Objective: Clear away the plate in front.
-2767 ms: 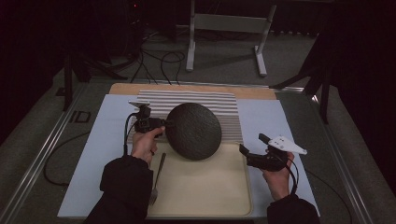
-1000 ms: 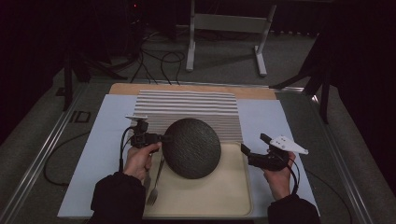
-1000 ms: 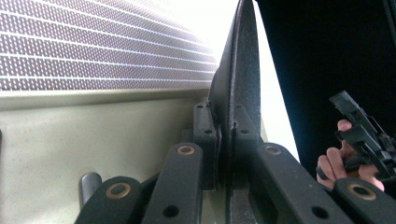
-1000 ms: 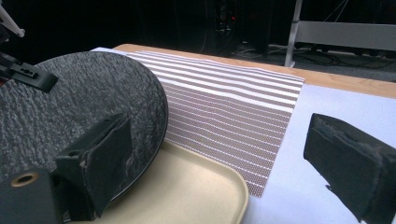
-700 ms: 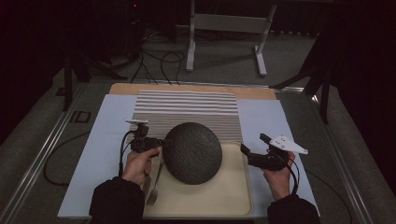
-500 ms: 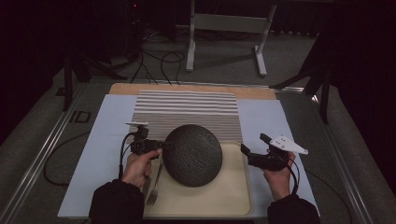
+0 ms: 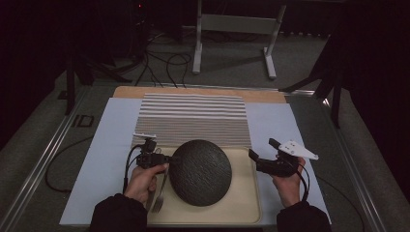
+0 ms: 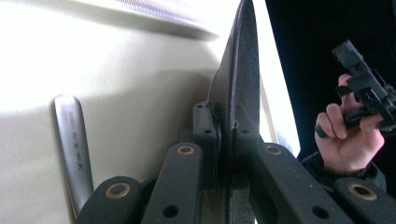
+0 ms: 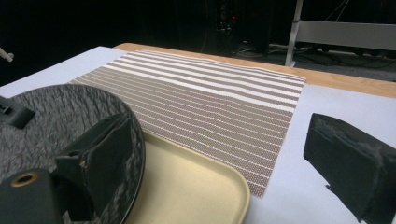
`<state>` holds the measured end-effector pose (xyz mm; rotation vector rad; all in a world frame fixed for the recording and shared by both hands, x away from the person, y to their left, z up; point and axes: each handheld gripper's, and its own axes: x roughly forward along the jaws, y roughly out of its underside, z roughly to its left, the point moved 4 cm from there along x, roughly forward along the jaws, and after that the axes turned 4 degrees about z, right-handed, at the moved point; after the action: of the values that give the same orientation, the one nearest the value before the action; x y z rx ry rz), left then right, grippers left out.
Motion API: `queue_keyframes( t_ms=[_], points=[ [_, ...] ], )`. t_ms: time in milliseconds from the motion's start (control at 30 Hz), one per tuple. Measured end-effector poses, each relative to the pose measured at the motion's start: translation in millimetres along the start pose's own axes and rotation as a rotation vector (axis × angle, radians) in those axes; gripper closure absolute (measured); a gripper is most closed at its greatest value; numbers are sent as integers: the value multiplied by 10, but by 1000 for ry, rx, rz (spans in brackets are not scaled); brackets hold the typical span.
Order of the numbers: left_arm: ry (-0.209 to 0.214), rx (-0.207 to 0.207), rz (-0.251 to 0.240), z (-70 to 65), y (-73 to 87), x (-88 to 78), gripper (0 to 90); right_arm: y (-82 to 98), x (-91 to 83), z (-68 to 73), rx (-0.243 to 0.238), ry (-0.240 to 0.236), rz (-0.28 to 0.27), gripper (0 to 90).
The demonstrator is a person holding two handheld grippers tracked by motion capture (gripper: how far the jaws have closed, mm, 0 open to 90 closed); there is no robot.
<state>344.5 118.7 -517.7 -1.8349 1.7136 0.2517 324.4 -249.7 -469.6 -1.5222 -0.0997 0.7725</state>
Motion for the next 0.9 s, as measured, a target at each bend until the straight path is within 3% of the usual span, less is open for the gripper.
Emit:
queue_keyframes(
  t_ms=[267, 367, 433, 467, 533, 600, 633, 700, 733, 767, 800, 833, 900],
  points=[
    [22, -8, 34, 76, 73, 32, 853, -2, -2, -2, 3, 4, -3, 80],
    [23, 18, 64, 66, 109, 45, 853, -3, -1, -6, 6, 5, -2, 80],
    [-10, 67, 118, 31, 161, 85, 841, -3, 4, 1, 5, 4, -2, 80],
    [-10, 67, 118, 31, 161, 85, 830, -3, 4, 1, 5, 4, -2, 80],
    [-85, 112, 129, 10, 189, 124, 790, -6, 5, 13, 3, 3, 0, 80],
    [-85, 112, 129, 10, 189, 124, 755, -9, 4, 16, 5, 4, -5, 80],
    [-203, 160, 152, 50, 206, 169, 698, -13, -9, 9, 4, 4, -7, 80],
    [-286, 197, 163, 52, 216, 172, 663, -12, -12, -5, 6, 6, -9, 80],
    [-286, 197, 163, 52, 216, 172, 656, -10, -12, -9, 9, 8, -8, 80],
    [-358, 248, 160, 27, 220, 148, 654, -7, -10, -11, 9, 8, -7, 80],
    [-358, 248, 160, 27, 220, 148, 667, -4, -7, -10, 8, 7, -6, 80],
    [-429, 294, 133, -18, 206, 95, 669, -3, -4, -7, 6, 7, -4, 80],
    [-460, 340, 104, -59, 186, 41, 600, -2, 2, 3, 5, 5, -2, 80]
  ],
)
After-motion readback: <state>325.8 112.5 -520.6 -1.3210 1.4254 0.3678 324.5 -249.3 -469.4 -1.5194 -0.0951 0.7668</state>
